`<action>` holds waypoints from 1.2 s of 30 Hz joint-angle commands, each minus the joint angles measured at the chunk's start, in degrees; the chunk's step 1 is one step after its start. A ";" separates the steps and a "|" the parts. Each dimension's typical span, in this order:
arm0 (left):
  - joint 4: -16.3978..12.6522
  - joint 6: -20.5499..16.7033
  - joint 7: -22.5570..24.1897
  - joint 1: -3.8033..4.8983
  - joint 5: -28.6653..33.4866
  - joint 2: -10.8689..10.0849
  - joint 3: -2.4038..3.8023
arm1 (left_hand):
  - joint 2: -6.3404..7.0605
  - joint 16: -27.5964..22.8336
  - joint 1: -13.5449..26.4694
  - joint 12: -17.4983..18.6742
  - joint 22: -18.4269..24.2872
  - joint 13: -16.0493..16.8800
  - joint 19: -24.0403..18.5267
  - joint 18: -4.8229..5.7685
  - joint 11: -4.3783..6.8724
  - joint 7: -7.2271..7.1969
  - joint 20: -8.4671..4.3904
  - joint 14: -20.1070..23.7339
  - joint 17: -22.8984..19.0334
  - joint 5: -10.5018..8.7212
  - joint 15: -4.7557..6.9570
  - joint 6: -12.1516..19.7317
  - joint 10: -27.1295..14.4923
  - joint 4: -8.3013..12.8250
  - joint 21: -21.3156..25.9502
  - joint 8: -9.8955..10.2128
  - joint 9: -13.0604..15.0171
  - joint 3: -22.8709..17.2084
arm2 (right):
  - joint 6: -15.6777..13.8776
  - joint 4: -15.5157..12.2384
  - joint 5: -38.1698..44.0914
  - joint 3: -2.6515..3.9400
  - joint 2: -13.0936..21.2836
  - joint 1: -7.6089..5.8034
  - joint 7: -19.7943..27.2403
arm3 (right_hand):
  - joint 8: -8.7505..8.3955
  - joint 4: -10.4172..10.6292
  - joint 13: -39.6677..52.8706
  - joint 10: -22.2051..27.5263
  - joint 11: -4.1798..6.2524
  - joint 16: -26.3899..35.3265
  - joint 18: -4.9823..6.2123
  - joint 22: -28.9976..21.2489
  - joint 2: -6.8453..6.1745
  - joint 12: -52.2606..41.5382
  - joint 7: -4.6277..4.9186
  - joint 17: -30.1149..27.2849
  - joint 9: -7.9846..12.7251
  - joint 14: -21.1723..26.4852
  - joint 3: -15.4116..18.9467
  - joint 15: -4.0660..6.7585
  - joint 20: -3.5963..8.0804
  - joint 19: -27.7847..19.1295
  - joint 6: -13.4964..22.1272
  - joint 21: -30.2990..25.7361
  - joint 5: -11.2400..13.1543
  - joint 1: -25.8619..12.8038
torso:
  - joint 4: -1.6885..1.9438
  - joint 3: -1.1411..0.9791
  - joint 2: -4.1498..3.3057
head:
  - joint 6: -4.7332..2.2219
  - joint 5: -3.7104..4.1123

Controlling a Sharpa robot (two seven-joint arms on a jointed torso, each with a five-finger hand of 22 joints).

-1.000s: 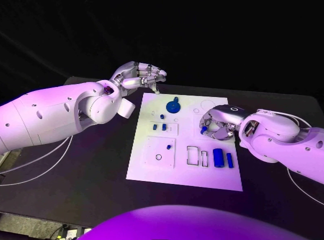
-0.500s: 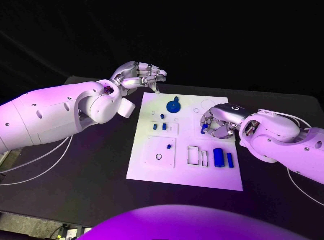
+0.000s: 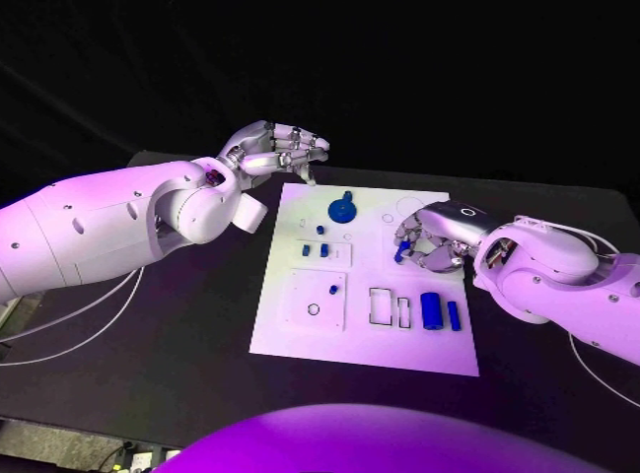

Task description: Assemble the parts on the task board

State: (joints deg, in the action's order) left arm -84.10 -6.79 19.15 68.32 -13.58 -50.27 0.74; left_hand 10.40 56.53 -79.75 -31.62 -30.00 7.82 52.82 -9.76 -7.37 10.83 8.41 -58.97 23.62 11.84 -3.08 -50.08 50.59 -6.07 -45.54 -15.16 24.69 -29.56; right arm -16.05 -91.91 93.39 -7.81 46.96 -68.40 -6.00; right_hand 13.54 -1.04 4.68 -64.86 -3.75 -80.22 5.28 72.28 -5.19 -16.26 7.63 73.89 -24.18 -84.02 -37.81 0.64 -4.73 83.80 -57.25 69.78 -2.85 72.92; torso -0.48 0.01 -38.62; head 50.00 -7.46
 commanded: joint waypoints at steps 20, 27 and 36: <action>0.39 1.35 0.11 0.04 -0.14 0.74 0.03 | -0.22 -0.12 0.44 0.28 0.09 -0.08 0.06 -0.72 -0.14 0.20 0.26 0.21 0.06 0.19 -0.24 0.40 -0.36 0.29 0.25 0.18 0.06 -0.05 | -4.76 -10.38 0.05 0.68 -1.22 -1.44 1.03 | 0.39 -0.59 0.04 -0.38 -0.11 0.11 -0.83 -0.30 -0.21 0.51 0.02 -0.55 -1.88 -2.59 0.23 0.32 0.24 0.71 -0.27 -0.34 -0.44 -0.08 | -0.12 -0.03 0.00 | -0.09 -0.38; 0.62 1.35 0.12 0.04 -0.14 1.52 0.03 | -0.22 -0.12 0.48 0.30 0.11 -0.09 0.06 -0.72 -0.16 0.21 0.27 0.25 0.09 0.19 -0.25 0.43 -0.41 0.30 0.28 0.20 0.10 -0.02 | -5.12 -9.58 0.15 0.22 -6.60 1.17 2.59 | 0.40 -0.64 0.03 -0.38 -0.12 0.26 -0.80 -0.42 -0.08 0.62 0.07 -0.79 -1.92 -2.52 0.11 0.31 0.23 0.65 -0.18 -0.50 -0.56 -0.06 | 0.18 -0.09 -0.02 | -0.42 -0.62; 0.32 1.29 0.02 0.04 -0.14 1.82 0.03 | -0.22 -0.12 0.50 0.30 0.11 -0.09 0.05 -0.71 -0.17 0.22 0.28 0.27 0.09 0.18 -0.26 0.44 -0.41 0.29 0.29 0.21 0.12 -0.01 | -4.19 -7.25 -0.23 -0.45 -9.89 3.88 3.31 | 0.39 -0.67 0.02 -0.35 -0.16 0.35 -0.77 -0.53 -0.03 0.70 0.14 -0.93 -1.95 -2.47 0.06 0.29 0.22 0.61 -0.08 -0.64 -0.60 -0.07 | -0.06 0.01 -0.15 | 0.00 -1.33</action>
State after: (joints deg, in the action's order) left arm -83.62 -6.43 18.87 68.32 -13.59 -48.58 0.74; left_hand 10.40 56.53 -79.75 -31.62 -29.94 7.82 52.82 -9.76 -7.36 11.04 8.41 -58.97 23.65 11.84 -3.09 -49.87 50.59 -6.07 -45.54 -15.16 24.73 -29.56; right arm -20.35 -99.50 93.24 -8.28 37.22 -64.67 -3.68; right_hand 13.54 -1.44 4.65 -64.91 -3.82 -80.21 5.29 71.84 -5.22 -15.95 7.63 73.00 -24.18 -84.02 -37.72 0.64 -4.73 83.79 -57.17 69.53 -3.05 72.91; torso -0.44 0.00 -38.74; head 49.87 -8.60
